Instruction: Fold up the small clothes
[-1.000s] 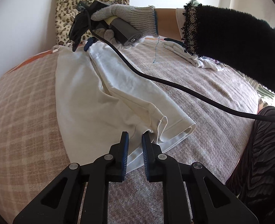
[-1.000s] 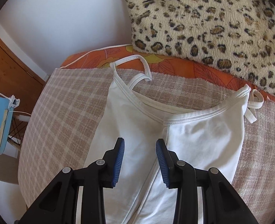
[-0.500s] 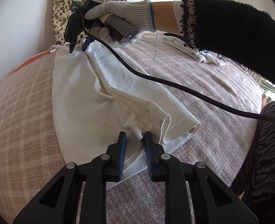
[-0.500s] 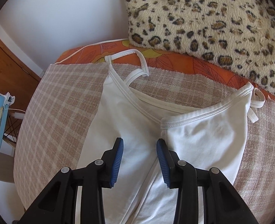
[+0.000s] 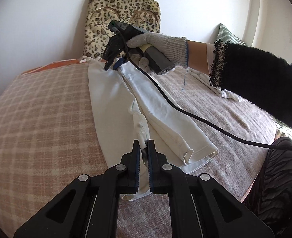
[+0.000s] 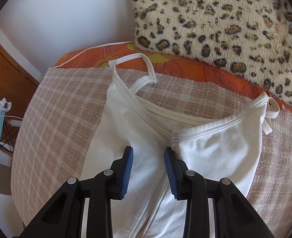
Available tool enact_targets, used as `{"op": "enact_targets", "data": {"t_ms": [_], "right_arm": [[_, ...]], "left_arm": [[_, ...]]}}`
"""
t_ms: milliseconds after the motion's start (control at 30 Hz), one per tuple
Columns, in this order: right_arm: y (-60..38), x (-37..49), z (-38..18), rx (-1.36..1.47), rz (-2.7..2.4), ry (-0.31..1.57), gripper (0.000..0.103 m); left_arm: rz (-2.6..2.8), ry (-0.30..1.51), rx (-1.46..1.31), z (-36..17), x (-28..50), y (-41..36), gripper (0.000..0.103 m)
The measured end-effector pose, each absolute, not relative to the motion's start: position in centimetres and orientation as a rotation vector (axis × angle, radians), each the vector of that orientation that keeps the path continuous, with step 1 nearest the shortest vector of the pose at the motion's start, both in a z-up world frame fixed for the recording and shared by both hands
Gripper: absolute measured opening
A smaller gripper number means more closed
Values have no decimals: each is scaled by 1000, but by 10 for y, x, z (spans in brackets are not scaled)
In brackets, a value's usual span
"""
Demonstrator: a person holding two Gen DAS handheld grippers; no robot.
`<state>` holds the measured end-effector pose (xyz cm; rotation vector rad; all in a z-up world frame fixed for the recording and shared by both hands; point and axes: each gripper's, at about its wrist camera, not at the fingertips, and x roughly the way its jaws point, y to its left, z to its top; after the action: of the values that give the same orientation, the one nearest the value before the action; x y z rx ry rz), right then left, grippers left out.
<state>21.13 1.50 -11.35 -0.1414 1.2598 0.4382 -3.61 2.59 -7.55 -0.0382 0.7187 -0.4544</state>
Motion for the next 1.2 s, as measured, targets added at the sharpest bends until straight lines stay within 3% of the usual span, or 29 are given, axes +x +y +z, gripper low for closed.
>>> {"op": "enact_targets", "data": {"t_ms": [33,133,200,233,400,500,567,633,667,1000,1033,1067,1133,1200], "right_arm": [[19,211,-114,-167,426,1251,22],[25,211,-105,-156,451,1206,23],[27,214,-98,-166,424,1172,40],[26,217,-98,-165,416,1180,54],[23,231,-108,-202,369,1222,56],[21,235,-116,-192,372,1249,47],[25,235,-118,-205,369,1239,28],[30,232,-115,-209,371,1230,16],[34,230,-113,-230,374,1217,0],[66,219,-70,-223,483,1087,0],[65,220,-72,-250,488,1091,2],[63,221,-77,-257,493,1114,21],[57,221,-84,-243,513,1131,44],[54,220,-88,-256,520,1114,44]], "left_arm": [[-454,718,-36,-75,-37,25,5],[-447,717,-37,-77,-44,23,5],[-437,718,-40,-78,-45,25,5],[-431,718,-45,-78,-45,26,5],[-419,704,-60,-74,-48,32,5],[-417,705,-44,-74,-48,31,5],[-421,707,-43,-74,-48,30,5],[-419,699,-30,-72,-50,29,5],[-417,693,-23,-71,-51,29,5],[-425,621,110,-59,-63,17,5],[-434,632,113,-62,-62,14,5],[-442,645,115,-65,-62,12,5],[-452,664,125,-72,-60,8,5],[-459,679,140,-78,-59,2,5]]}}
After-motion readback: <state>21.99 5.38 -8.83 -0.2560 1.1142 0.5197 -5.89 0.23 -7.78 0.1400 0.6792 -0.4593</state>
